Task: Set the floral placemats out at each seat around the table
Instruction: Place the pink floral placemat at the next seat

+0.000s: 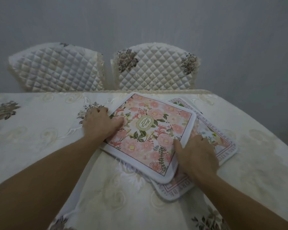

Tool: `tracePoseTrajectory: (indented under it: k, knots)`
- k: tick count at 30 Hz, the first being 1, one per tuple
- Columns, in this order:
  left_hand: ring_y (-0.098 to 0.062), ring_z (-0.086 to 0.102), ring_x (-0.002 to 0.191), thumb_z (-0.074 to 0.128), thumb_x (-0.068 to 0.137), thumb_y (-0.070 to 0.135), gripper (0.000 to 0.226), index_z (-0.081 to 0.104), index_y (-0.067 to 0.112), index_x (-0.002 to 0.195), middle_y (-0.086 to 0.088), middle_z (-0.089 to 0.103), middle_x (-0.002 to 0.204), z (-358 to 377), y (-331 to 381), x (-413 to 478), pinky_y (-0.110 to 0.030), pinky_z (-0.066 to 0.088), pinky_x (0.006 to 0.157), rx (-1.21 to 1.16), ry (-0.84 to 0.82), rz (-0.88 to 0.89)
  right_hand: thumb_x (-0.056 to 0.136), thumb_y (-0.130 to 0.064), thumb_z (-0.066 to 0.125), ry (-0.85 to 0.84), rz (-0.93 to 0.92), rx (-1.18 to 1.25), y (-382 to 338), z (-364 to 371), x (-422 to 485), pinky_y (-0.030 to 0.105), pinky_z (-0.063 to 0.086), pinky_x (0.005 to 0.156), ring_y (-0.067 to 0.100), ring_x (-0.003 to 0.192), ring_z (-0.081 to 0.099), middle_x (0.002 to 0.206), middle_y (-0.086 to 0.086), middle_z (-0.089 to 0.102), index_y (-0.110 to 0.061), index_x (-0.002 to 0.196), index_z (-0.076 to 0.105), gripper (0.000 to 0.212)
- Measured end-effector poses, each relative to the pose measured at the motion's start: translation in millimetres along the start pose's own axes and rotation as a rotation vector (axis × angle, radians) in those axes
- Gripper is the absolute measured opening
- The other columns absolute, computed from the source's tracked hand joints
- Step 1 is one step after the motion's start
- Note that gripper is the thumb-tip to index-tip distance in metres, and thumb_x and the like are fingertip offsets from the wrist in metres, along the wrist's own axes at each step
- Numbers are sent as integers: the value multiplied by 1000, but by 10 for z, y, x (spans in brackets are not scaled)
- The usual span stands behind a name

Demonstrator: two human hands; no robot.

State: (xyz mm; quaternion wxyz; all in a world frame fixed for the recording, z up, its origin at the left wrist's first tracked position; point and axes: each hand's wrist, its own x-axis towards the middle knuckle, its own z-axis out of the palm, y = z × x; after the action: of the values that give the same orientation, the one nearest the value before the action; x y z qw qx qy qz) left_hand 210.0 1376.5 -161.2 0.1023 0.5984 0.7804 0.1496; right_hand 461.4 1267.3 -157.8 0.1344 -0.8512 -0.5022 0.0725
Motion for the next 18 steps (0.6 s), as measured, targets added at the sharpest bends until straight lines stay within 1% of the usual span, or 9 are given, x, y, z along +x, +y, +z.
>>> tracePoseTrajectory:
  k: [3,6,8,10,11,13,15,17,18]
  knots:
    - [-37,47,127,49,63,70,90,55,14,133,-19,53,134,13,37,73,-50,42,103,12,9,9,85,-68,47,-33,61,47,-63,40,92,45,55,80,32,99,59,108,14,60,-4,114,52,71]
    - [-36,60,109,51,59,72,87,61,11,120,-16,64,118,-14,42,163,-46,53,92,-53,-15,1,78,-70,54,-126,95,156,-24,63,232,42,57,74,31,85,64,95,9,65,-10,105,61,66]
    - [-31,61,87,55,63,67,70,60,9,103,-10,64,95,-81,40,167,-38,53,73,-83,-44,41,84,-61,58,-221,63,250,3,50,307,37,55,71,27,79,63,90,3,66,-15,106,62,51]
    - [-28,58,79,62,79,56,49,57,11,96,-8,62,87,-165,50,136,-34,43,63,-115,-49,84,91,-47,59,-256,41,366,-8,14,326,36,51,70,24,80,60,92,1,64,-15,118,57,42]
    - [-27,59,77,63,84,51,41,57,12,94,-8,63,87,-215,50,114,-34,42,62,-134,-43,96,94,-41,59,-239,29,423,-23,-7,310,35,49,69,24,80,59,91,0,62,-15,127,51,43]
    - [-25,63,75,64,88,45,32,58,13,89,-8,66,85,-340,35,18,-35,48,62,-206,-62,104,96,-30,58,-188,24,532,-42,-67,244,33,45,65,20,79,58,86,-5,57,-13,138,41,48]
    - [-19,67,74,69,86,40,26,63,16,93,-2,69,84,-452,-14,-163,-37,57,68,-362,-107,75,98,-25,56,-168,19,626,-23,-150,127,30,41,58,12,75,56,83,-12,53,-12,131,43,38]
    - [-16,71,72,74,85,34,22,65,17,97,1,72,85,-545,-82,-441,-35,59,66,-512,-139,40,98,-22,55,-152,-17,674,21,-272,-43,24,39,55,3,74,54,85,-14,53,-15,117,46,22]
    - [-16,72,71,75,85,32,22,64,18,98,1,72,85,-588,-121,-589,-34,59,65,-554,-144,30,98,-22,55,-150,-39,695,45,-339,-134,23,40,55,3,76,56,87,-12,56,-16,112,45,18]
